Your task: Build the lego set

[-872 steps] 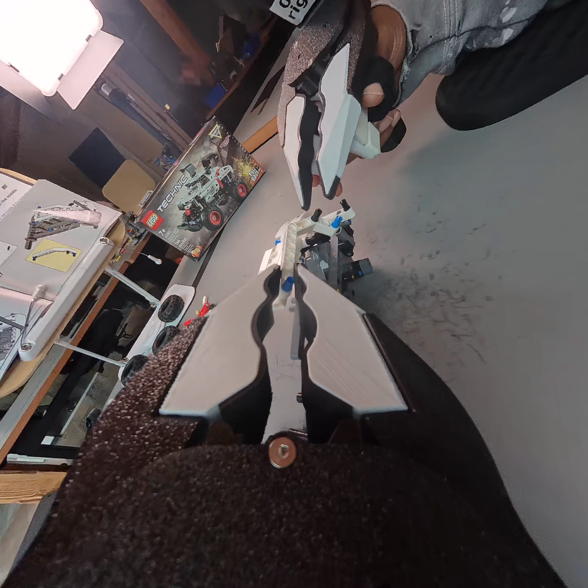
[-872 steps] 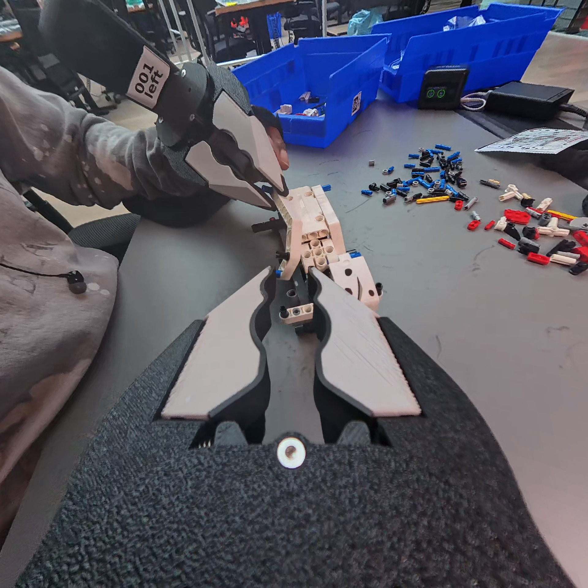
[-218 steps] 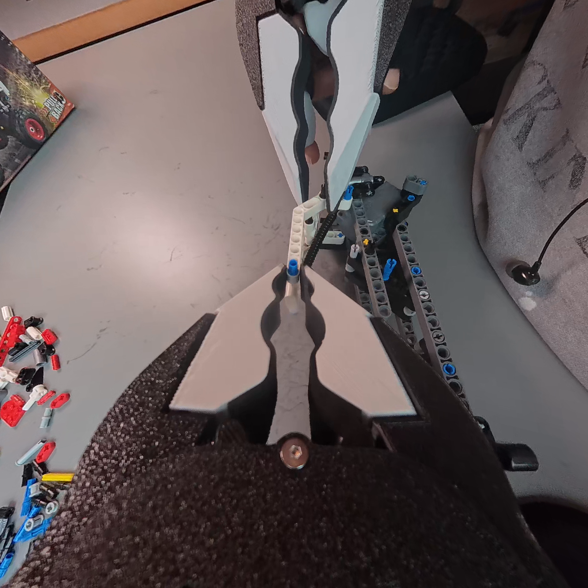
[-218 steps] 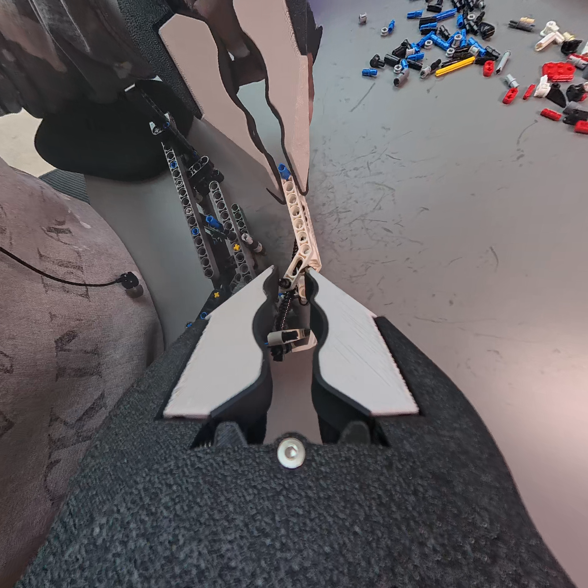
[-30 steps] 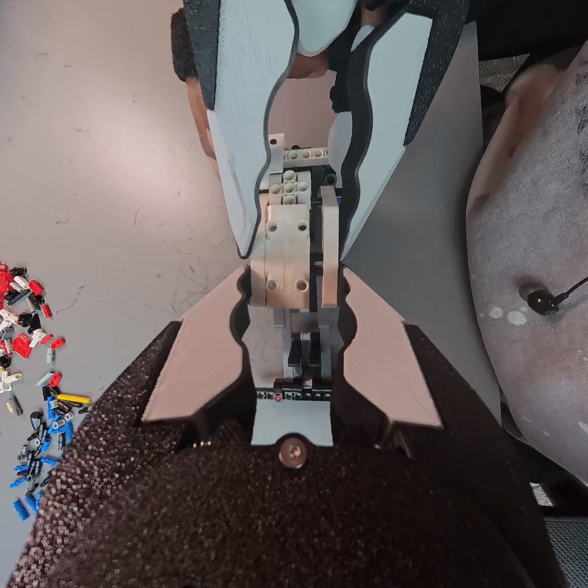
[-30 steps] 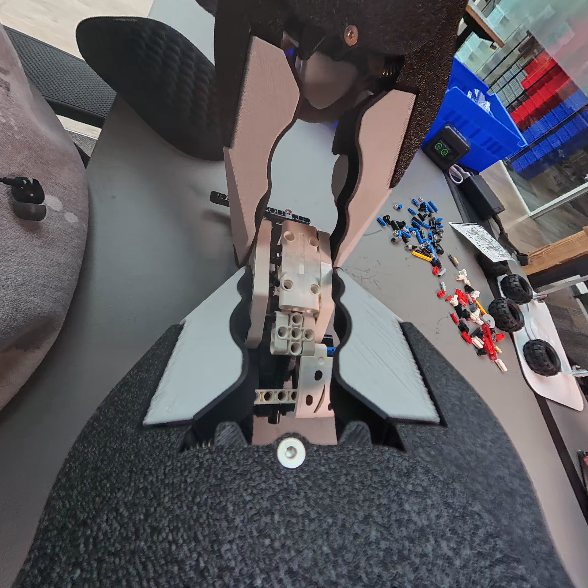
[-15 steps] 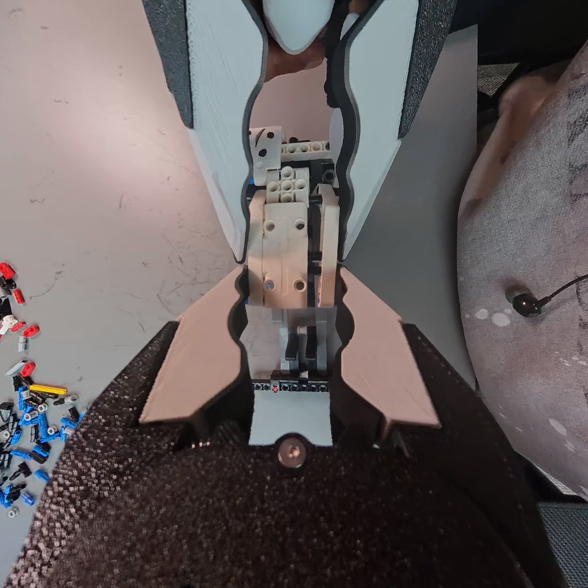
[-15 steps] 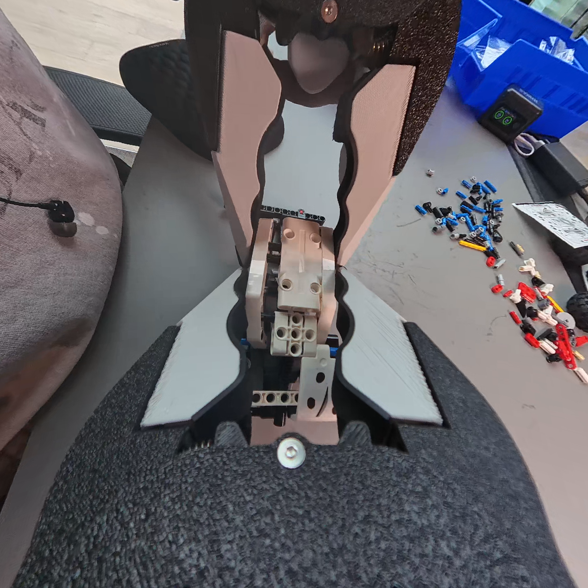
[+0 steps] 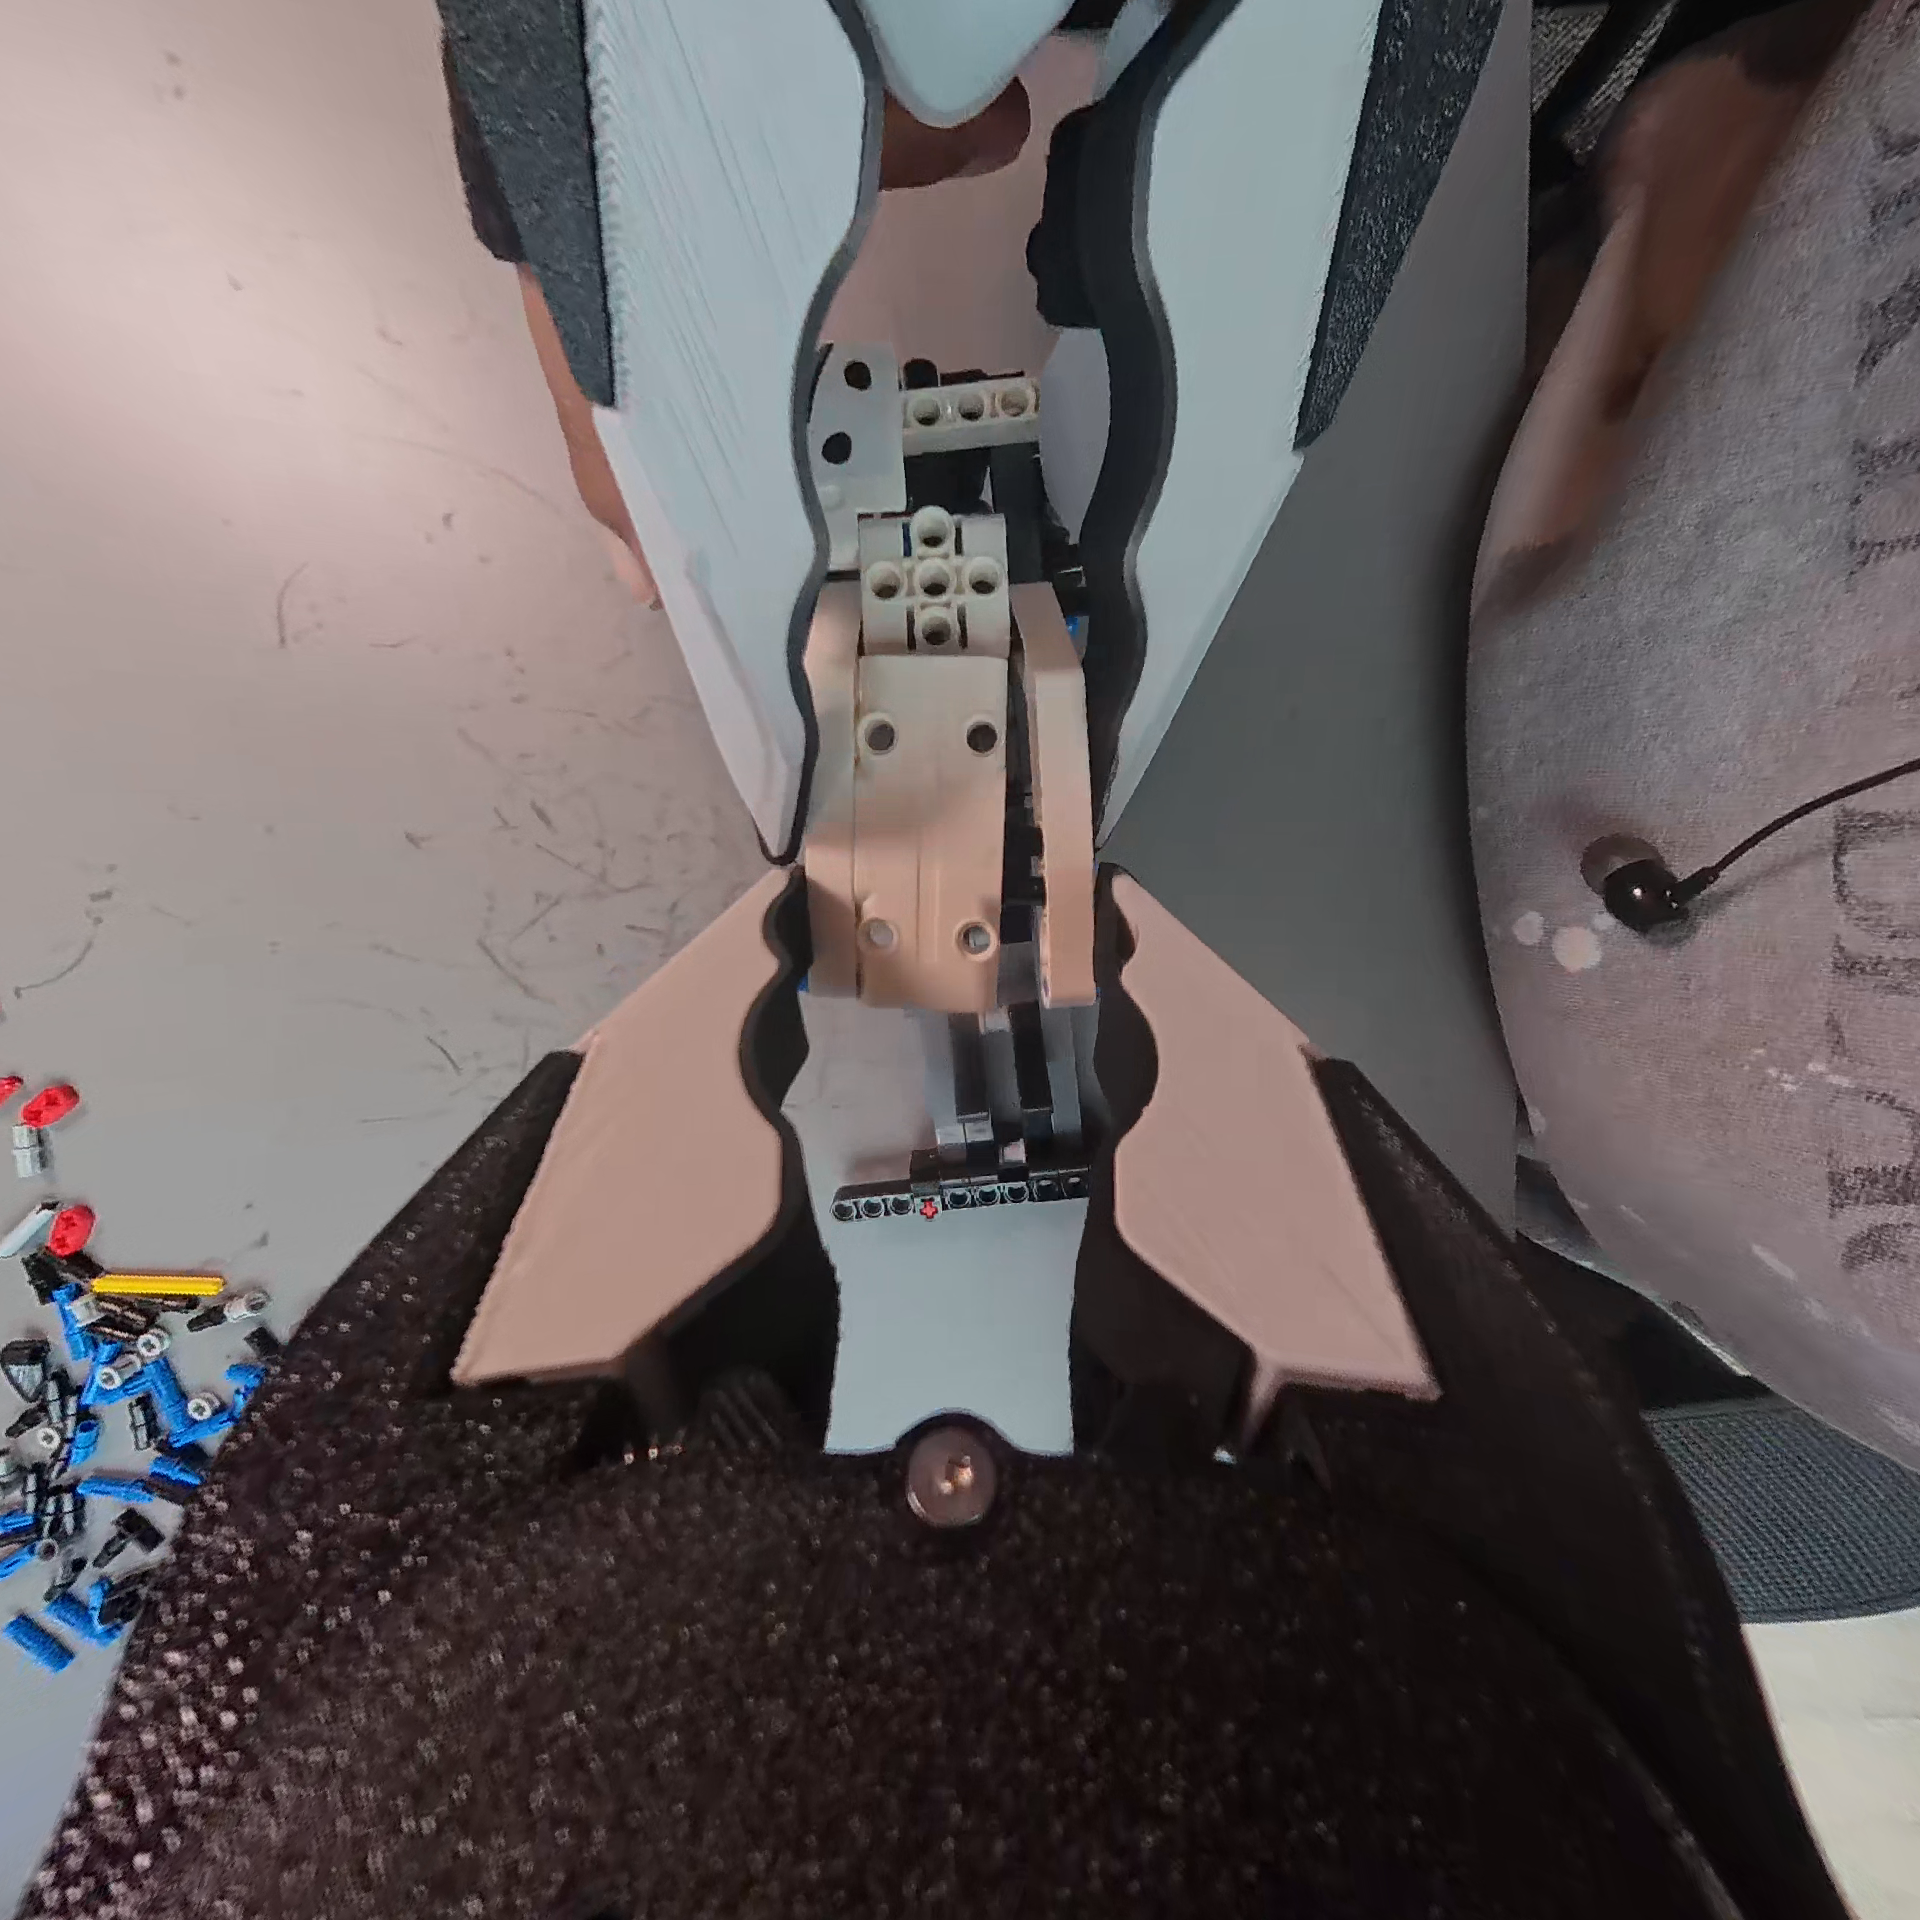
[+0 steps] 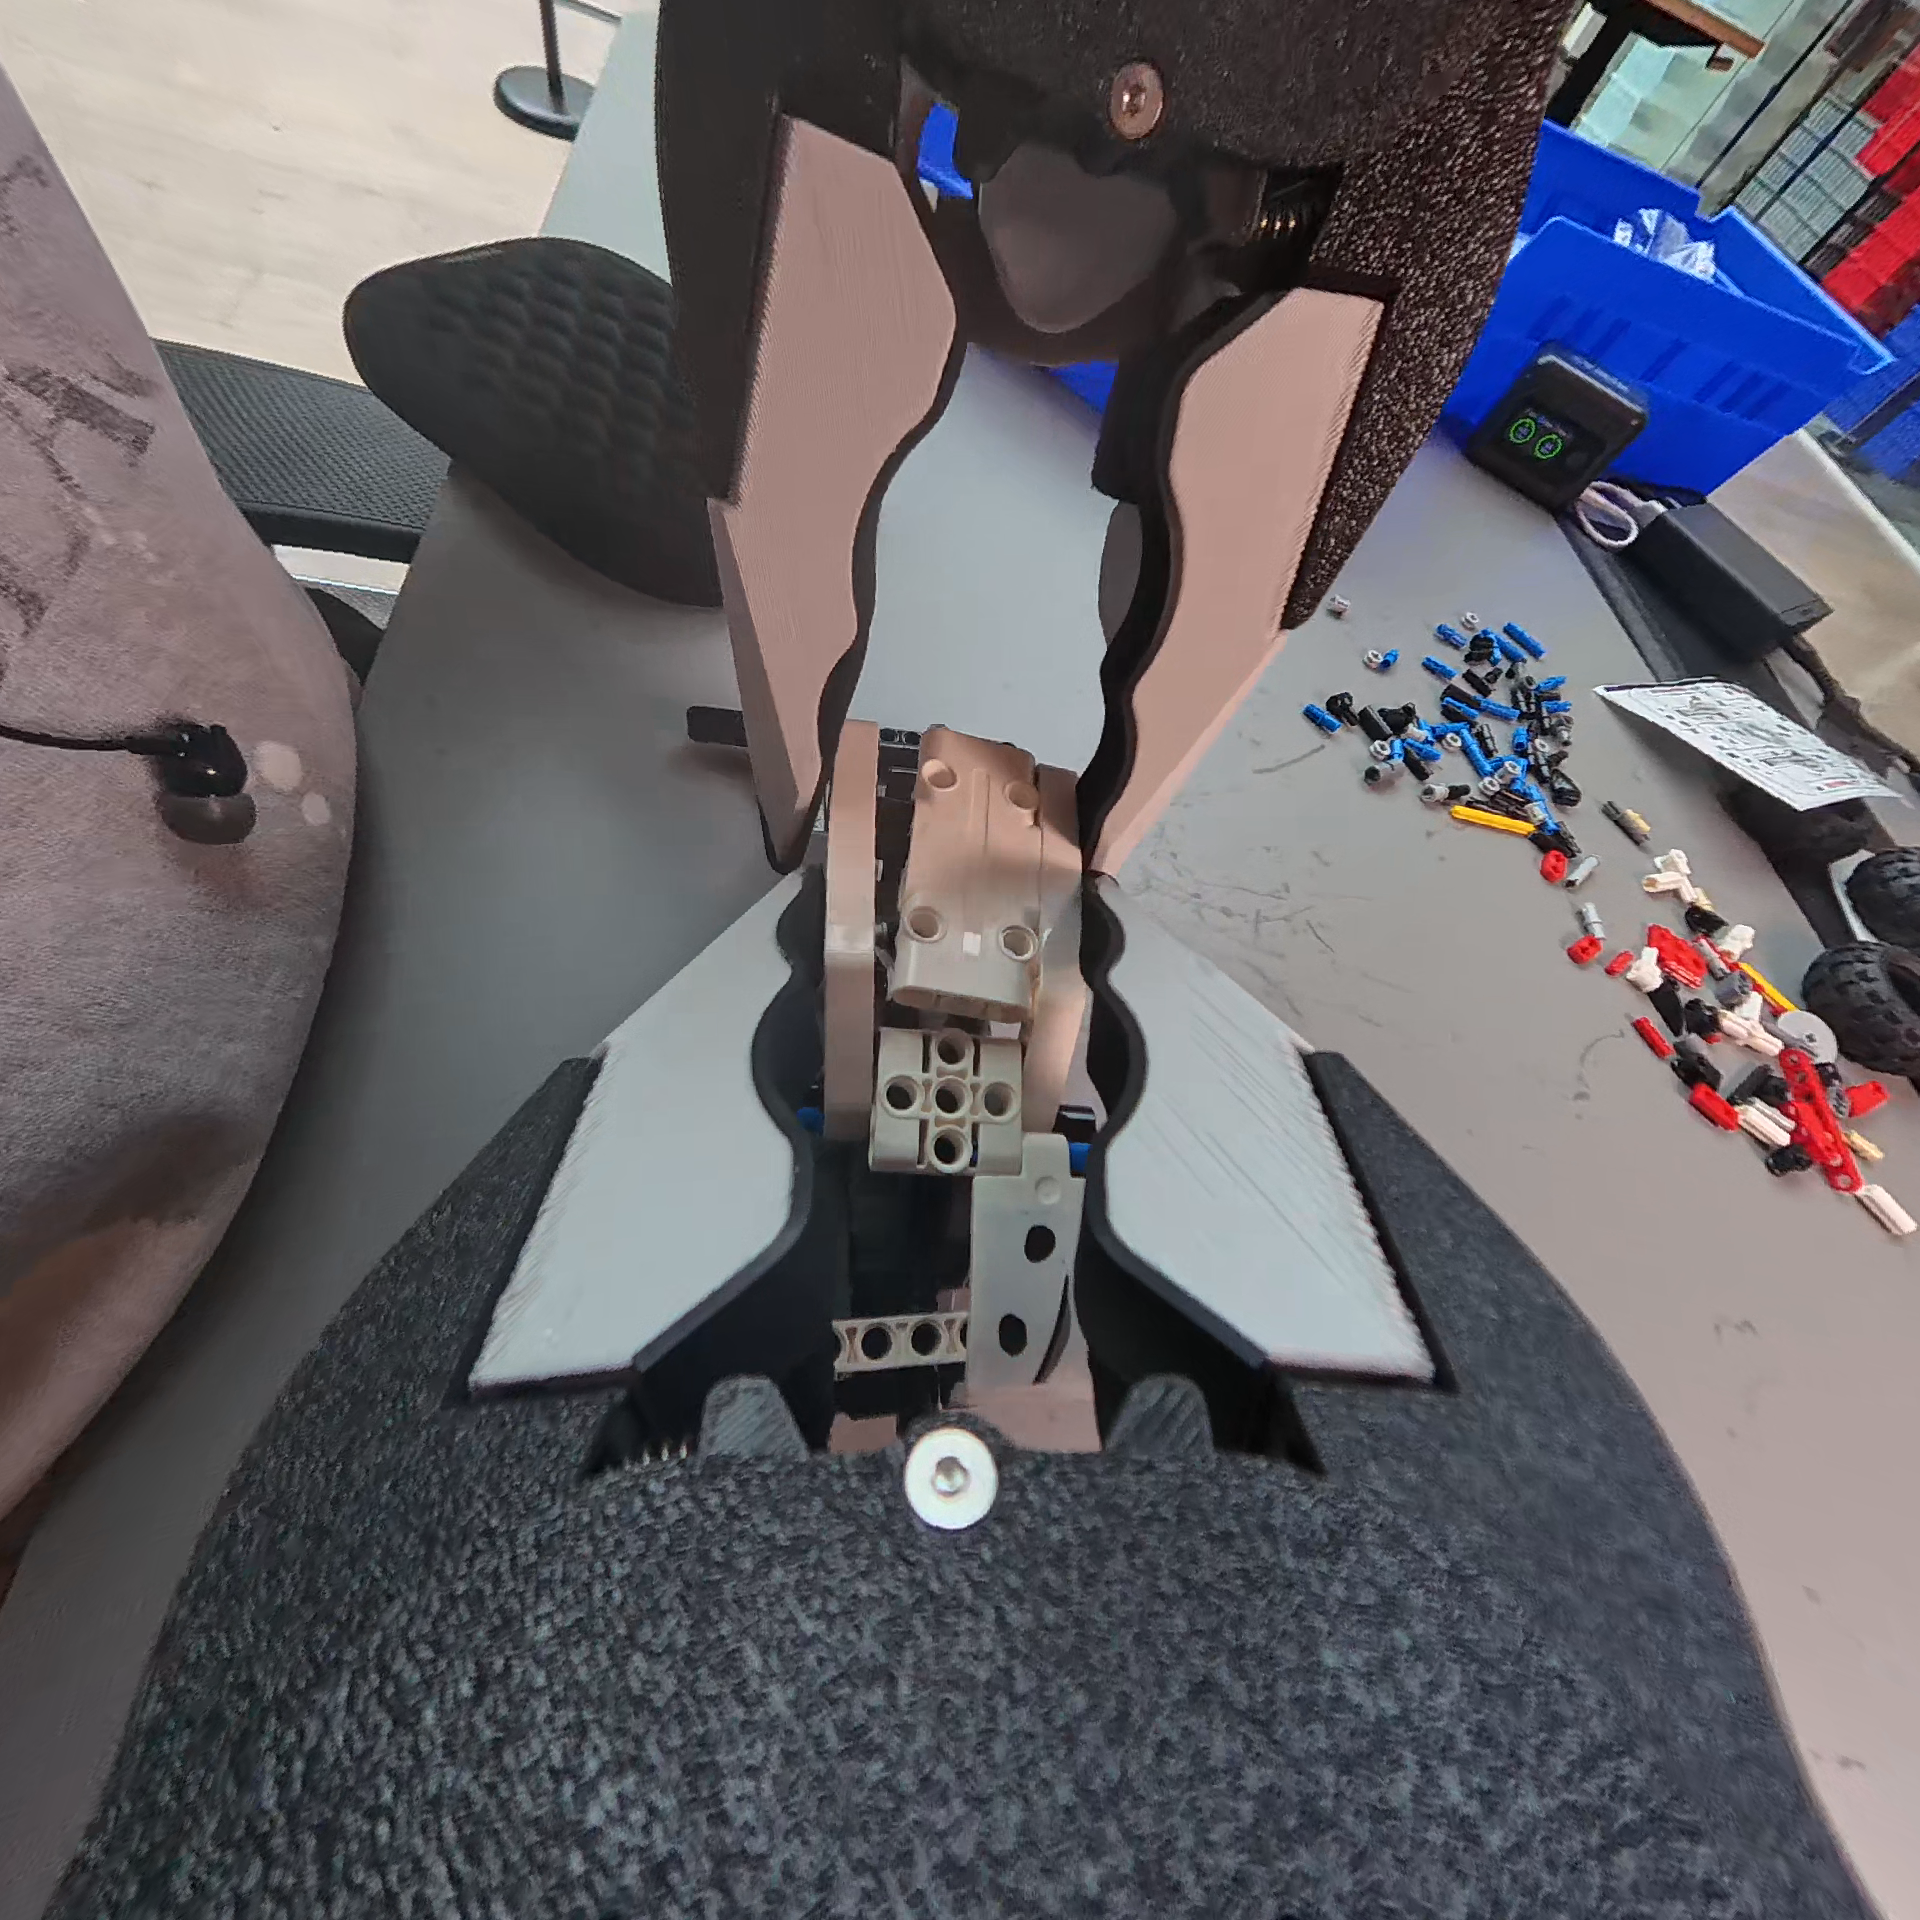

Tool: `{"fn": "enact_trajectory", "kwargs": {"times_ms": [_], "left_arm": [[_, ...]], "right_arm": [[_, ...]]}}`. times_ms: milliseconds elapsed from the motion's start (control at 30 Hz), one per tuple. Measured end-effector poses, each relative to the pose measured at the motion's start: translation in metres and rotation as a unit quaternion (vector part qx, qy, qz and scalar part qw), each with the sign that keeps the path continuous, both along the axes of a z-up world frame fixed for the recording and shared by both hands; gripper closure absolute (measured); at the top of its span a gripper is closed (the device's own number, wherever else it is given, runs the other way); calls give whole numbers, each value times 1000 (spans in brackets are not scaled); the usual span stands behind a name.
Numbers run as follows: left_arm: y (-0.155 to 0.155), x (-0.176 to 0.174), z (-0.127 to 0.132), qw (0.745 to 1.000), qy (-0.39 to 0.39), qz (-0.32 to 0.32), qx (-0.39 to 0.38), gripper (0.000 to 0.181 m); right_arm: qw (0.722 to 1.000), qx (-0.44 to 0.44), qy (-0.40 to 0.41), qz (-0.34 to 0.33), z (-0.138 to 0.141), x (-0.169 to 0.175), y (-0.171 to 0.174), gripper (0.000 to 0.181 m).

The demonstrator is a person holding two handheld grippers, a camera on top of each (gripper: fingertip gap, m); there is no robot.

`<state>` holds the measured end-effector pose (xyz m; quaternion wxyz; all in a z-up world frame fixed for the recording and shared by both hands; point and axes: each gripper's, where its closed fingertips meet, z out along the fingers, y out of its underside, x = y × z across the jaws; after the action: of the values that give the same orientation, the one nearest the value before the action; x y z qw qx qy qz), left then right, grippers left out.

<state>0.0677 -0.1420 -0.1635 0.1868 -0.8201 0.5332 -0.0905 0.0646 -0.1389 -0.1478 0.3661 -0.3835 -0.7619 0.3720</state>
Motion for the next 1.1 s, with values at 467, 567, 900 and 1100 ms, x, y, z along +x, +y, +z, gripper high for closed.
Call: {"fn": "enact_trajectory", "kwargs": {"times_ms": [467, 567, 900, 1100], "left_arm": [[-6, -2, 5, 993, -31, 29, -109, 138], [-6, -4, 3, 998, 5, 3, -65, 137], [-2, 2, 8, 990, -130, 34, 39, 121], [-2, 7, 10, 976, -198, 59, 68, 114]], "right_arm": [[1000, -16, 13, -11, 3, -3, -7, 138], [999, -18, 18, -20, 3, -3, -7, 137], [999, -18, 37, -18, 11, -1, -2, 120], [999, -8, -38, 5, 6, 25, 1, 111]]}}
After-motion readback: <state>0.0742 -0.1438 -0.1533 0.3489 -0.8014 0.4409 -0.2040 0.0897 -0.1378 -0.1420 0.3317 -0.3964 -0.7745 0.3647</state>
